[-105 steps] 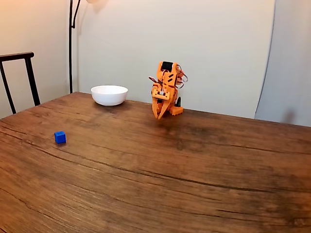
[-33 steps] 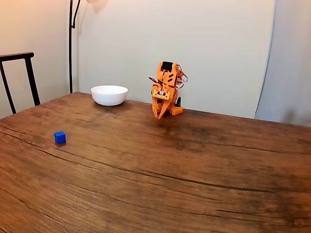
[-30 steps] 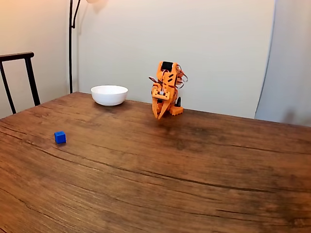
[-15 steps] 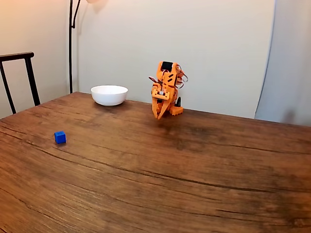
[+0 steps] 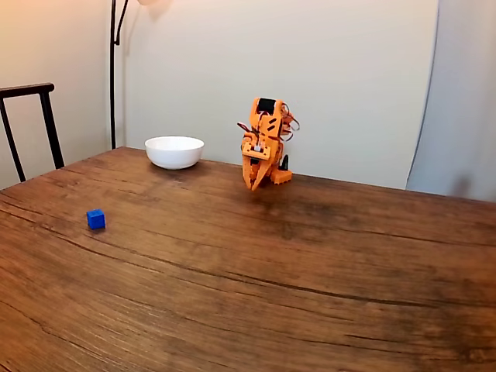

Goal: Grasp the cube and drop it in the bowl

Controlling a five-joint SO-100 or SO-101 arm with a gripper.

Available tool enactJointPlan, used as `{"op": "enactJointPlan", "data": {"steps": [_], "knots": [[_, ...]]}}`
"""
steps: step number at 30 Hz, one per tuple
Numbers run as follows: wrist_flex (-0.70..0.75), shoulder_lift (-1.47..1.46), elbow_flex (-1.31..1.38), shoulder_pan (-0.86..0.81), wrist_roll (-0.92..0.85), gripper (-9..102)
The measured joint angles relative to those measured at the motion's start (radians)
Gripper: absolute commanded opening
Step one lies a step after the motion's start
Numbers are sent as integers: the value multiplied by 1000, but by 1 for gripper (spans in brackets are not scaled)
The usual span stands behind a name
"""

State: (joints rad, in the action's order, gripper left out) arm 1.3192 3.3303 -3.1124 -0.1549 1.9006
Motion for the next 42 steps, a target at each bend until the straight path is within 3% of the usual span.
{"op": "enactJointPlan", "data": {"steps": [13, 25, 32, 42], "knots": [[-6, 0, 0, 89, -3, -1], [-307, -14, -5, 123, -14, 0], [-336, -14, -2, 149, -126, 0], [-334, -9, 348, 35, -55, -1]]}}
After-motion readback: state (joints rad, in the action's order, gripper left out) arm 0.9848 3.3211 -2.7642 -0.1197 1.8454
